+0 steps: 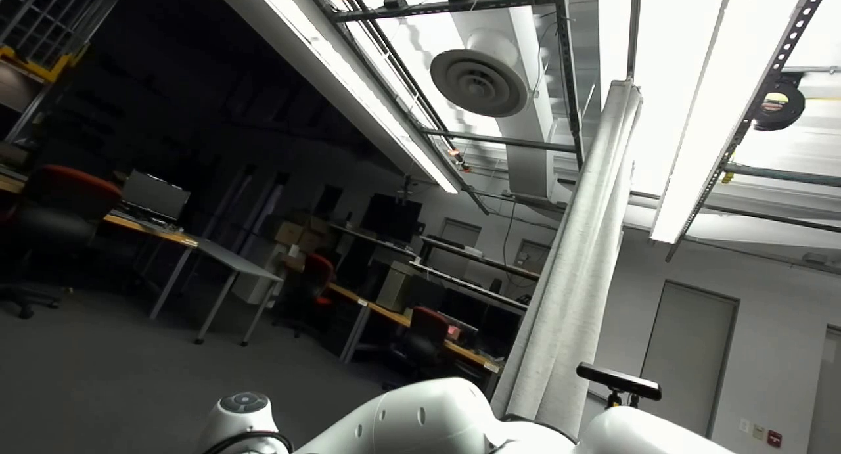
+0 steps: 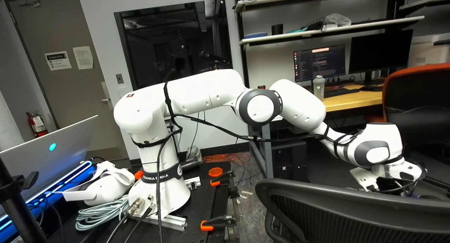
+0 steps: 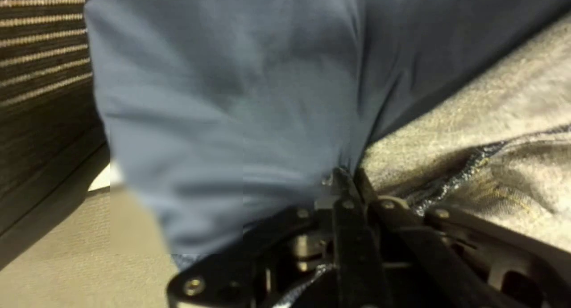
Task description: Hang the denim jacket over the backrest of the chair
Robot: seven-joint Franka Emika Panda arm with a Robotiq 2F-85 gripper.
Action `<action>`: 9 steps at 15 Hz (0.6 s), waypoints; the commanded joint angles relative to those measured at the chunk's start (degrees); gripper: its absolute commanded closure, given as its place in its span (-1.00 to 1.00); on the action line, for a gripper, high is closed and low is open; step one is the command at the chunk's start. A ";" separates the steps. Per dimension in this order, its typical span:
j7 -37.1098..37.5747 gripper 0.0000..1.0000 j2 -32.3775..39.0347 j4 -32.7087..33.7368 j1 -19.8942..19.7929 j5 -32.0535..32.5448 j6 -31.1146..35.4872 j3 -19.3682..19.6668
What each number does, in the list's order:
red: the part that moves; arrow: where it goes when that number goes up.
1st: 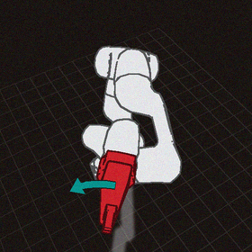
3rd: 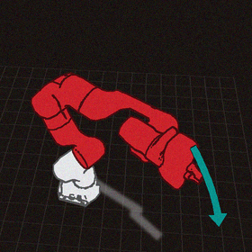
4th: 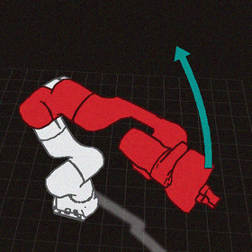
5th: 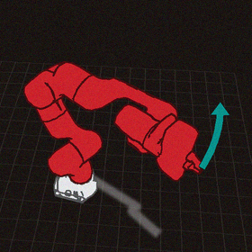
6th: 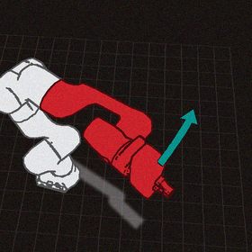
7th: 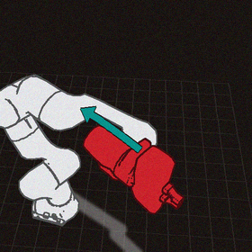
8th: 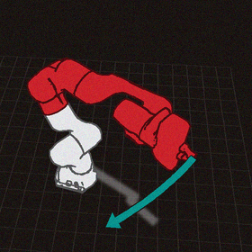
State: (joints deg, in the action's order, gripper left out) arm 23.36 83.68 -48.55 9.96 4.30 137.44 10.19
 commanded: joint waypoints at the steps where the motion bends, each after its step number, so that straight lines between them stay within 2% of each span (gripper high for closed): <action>1: -2.06 0.99 -9.25 -6.95 -1.89 -0.09 3.40 0.08; 6: -6.53 0.99 -22.47 -17.91 -2.17 0.61 5.53 -0.45; 9: -10.88 0.99 -29.84 -24.61 -2.44 1.03 5.77 -2.55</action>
State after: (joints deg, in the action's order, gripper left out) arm 16.85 63.78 -62.19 7.54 4.43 141.08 9.65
